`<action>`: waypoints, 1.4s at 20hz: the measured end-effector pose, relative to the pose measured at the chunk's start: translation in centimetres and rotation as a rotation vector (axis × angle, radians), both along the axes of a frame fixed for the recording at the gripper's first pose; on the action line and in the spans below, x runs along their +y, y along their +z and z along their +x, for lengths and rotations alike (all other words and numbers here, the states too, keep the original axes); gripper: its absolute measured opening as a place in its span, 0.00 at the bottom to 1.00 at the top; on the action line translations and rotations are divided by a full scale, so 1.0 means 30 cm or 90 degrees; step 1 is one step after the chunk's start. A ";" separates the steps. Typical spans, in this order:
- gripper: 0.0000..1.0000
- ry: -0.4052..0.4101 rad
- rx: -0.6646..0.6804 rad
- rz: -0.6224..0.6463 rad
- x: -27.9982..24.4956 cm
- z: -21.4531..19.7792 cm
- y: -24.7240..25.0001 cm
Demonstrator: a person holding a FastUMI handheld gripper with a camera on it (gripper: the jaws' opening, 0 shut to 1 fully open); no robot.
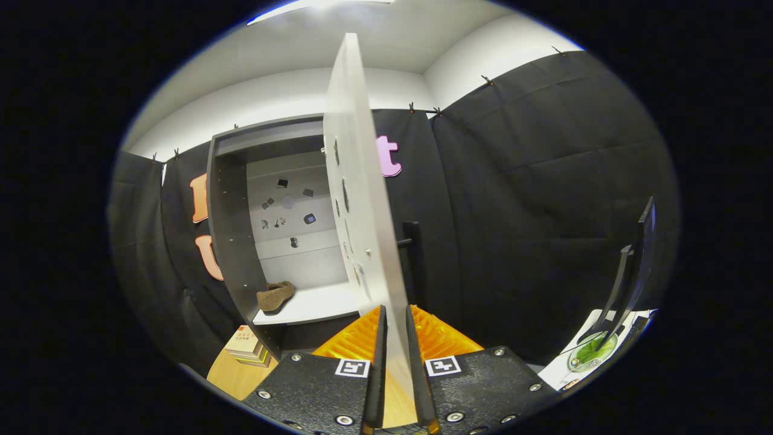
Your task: Open the shoe cabinet door, grab the shoes and put them into the shoe cabinet, then close the shoe cabinet door.
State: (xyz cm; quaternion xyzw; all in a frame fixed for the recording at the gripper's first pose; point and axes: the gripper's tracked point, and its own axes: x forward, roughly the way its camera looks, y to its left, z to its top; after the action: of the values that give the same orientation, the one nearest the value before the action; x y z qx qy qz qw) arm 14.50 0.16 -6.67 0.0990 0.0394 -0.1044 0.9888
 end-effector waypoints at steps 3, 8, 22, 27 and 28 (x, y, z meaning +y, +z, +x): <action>0.20 0.016 0.010 0.001 0.040 -0.015 -0.015; 0.20 0.044 0.038 0.009 0.136 -0.022 -0.081; 0.20 0.192 0.225 0.050 0.597 0.043 -0.587; 0.20 0.244 0.310 0.061 0.738 0.091 -0.837; 0.20 0.254 0.328 0.064 0.758 0.101 -0.885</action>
State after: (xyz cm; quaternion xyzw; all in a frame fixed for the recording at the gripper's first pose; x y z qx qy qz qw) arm 17.52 22.91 -33.22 0.1086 0.3123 0.0714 0.9410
